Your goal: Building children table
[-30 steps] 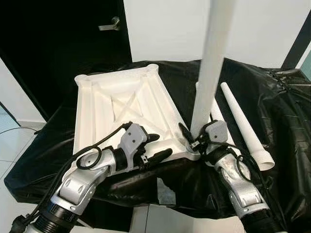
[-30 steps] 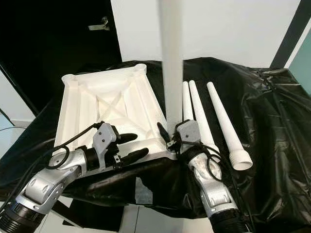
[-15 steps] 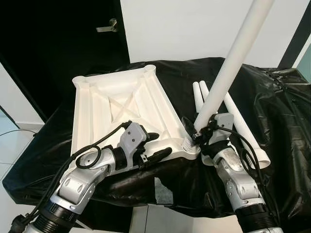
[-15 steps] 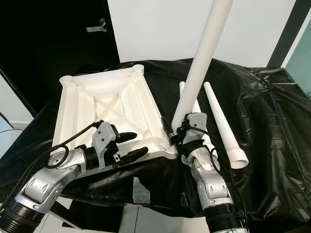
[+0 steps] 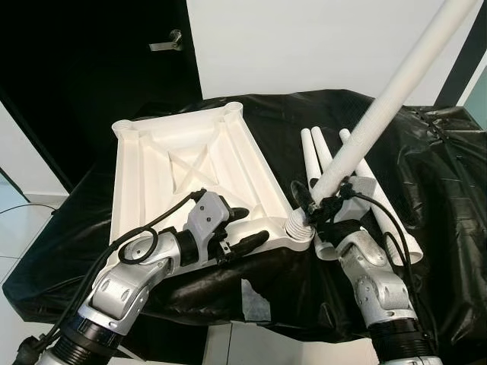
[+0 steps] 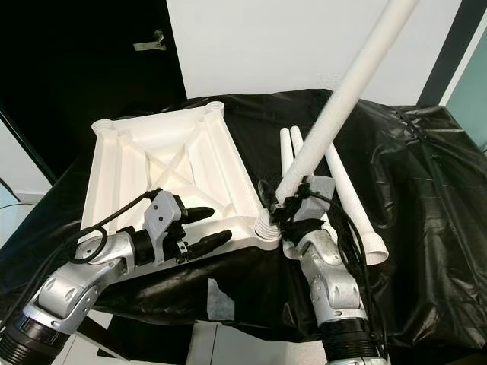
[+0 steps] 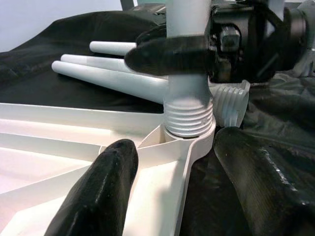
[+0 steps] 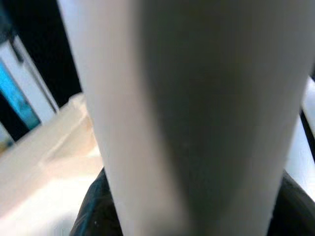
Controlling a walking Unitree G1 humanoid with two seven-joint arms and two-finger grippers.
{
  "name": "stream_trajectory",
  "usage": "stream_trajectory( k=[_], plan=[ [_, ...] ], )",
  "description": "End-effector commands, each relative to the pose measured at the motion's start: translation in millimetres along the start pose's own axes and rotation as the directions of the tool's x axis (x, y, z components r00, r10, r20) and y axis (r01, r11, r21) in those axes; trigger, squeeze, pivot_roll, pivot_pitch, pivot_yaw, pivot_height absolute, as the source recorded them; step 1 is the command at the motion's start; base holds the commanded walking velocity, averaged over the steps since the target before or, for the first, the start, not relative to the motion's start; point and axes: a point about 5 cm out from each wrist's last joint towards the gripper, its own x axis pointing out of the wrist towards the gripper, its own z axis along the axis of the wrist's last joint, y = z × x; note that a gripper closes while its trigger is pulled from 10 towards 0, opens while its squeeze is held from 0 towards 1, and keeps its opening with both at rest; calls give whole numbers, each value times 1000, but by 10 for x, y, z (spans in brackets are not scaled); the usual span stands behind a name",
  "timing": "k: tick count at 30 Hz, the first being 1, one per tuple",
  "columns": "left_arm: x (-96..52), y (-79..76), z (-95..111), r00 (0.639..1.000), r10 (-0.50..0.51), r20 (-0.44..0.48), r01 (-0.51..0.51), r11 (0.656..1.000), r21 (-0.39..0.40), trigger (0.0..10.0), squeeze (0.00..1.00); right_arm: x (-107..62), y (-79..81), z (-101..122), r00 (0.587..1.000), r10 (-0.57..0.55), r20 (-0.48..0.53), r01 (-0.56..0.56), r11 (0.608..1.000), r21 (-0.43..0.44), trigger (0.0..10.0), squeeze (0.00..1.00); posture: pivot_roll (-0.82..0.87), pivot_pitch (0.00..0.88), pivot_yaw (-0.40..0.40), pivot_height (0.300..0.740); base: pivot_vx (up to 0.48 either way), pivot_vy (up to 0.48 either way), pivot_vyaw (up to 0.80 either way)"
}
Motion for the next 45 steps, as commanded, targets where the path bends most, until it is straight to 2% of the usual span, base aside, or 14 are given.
stream_trajectory(
  k=[1, 2, 4, 6, 16, 22, 25, 31, 32, 34, 37, 39, 40, 45],
  plan=[
    [-13, -10, 59, 997, -72, -2, 72, 997, 26, 10000, 0, -139, 9, -402, 980, -3, -197, -11, 998, -69, 10000, 0, 58, 0, 55, 740, 0, 0, 0],
    [-15, -6, 64, 998, -70, -2, 70, 997, 27, 10000, 0, -154, 41, -413, 980, 25, -197, -50, 991, -122, 10000, 0, 59, 0, 55, 740, 0, 0, 0],
    [-15, -6, 64, 998, -70, -2, 70, 997, 27, 10000, 0, -154, 41, -413, 980, 25, -197, -50, 991, -122, 10000, 0, 59, 0, 55, 740, 0, 0, 0],
    [-27, 6, 71, 998, -65, -1, 65, 998, 27, 10000, 0, -181, 90, -443, 977, 67, -203, -102, 981, -168, 10000, 0, 63, 0, 56, 740, 0, 0, 0],
    [-52, 25, 78, 999, -54, -3, 54, 998, 27, 10000, 0, -221, 145, -472, 971, 118, -207, -158, 969, -191, 10000, 0, 65, 0, 59, 740, 0, 0, 0],
    [-67, 33, 82, 999, -48, -4, 48, 999, 25, 10000, 0, -264, 189, -437, 975, 171, -141, -200, 954, -225, 10000, 0, 66, 0, 63, 740, 0, 0, 0],
    [-76, 42, 87, 999, -46, -5, 46, 999, 26, 10000, 0, -302, 245, -399, 962, 250, -106, -271, 910, -313, 10000, 0, 65, 0, 67, 740, 0, 0, 0],
    [-78, 41, 90, 999, -48, -6, 48, 999, 26, 10000, 0, -315, 266, -406, 950, 289, -121, -313, 867, -387, 10000, 0, 66, 0, 70, 740, 0, 0, 0],
    [-77, 42, 93, 999, -48, -6, 48, 998, 26, 10000, 0, -324, 280, -420, 942, 308, -137, -336, 842, -422, 10000, 0, 66, 0, 71, 740, 0, 0, 0],
    [-77, 42, 93, 999, -48, -6, 48, 998, 26, 10000, 0, -324, 280, -420, 942, 308, -137, -336, 842, -422, 10000, 0, 66, 0, 71, 740, 0, 0, 0],
    [-75, 45, 99, 999, -49, -7, 49, 998, 29, 10000, 0, -317, 259, -431, 950, 285, -128, -313, 873, -375, 10000, 0, 70, 0, 71, 740, 0, 0, 0],
    [-85, 54, 105, 999, -47, -9, 47, 998, 32, 10000, 0, -279, 198, -412, 973, 209, -96, -225, 953, -204, 10000, 0, 70, 0, 74, 740, 0, 0, 0],
    [-90, 57, 105, 999, -46, -9, 46, 998, 33, 10000, 0, -267, 183, -403, 978, 188, -89, -200, 968, -149, 10000, 0, 70, 0, 74, 740, 0, 0, 0],
    [-96, 64, 105, 999, -45, -11, 45, 998, 35, 10000, 0, -227, 150, -410, 982, 154, -108, -162, 984, -71, 10000, 0, 69, 0, 74, 740, 0, 0, 0]
  ],
)
